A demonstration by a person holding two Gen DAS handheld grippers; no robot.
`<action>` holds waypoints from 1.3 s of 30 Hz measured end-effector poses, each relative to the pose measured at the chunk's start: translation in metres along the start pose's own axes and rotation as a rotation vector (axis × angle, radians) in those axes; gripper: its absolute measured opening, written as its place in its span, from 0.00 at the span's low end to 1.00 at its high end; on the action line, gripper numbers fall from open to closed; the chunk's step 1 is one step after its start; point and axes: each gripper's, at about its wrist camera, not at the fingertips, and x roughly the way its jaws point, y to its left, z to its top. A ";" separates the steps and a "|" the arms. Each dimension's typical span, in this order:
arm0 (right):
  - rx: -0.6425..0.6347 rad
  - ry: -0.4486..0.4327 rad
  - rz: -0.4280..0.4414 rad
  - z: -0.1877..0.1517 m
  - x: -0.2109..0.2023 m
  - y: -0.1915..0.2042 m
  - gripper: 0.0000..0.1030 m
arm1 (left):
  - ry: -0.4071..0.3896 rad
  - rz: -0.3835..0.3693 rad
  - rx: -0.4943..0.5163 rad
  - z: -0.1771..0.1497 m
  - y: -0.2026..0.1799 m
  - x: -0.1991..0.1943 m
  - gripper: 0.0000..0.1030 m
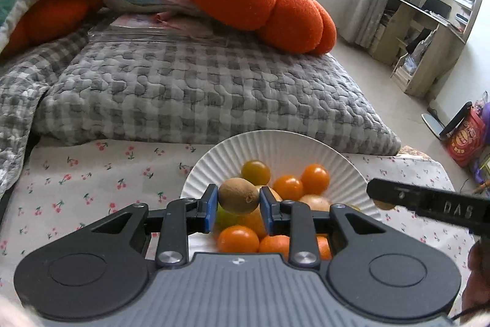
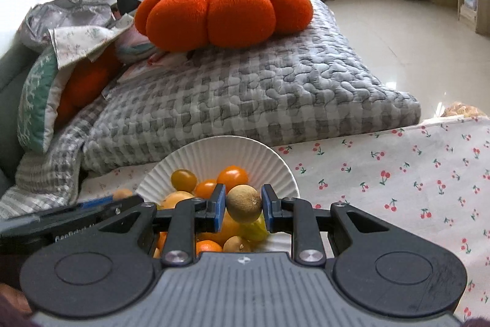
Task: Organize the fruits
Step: 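Carry the last two fruits in both tools over the white plate, then open both tools to release the fruits onto the plate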
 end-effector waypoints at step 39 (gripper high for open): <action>-0.092 -0.013 -0.045 -0.014 -0.006 0.020 0.25 | -0.059 0.100 0.103 -0.002 -0.007 -0.011 0.26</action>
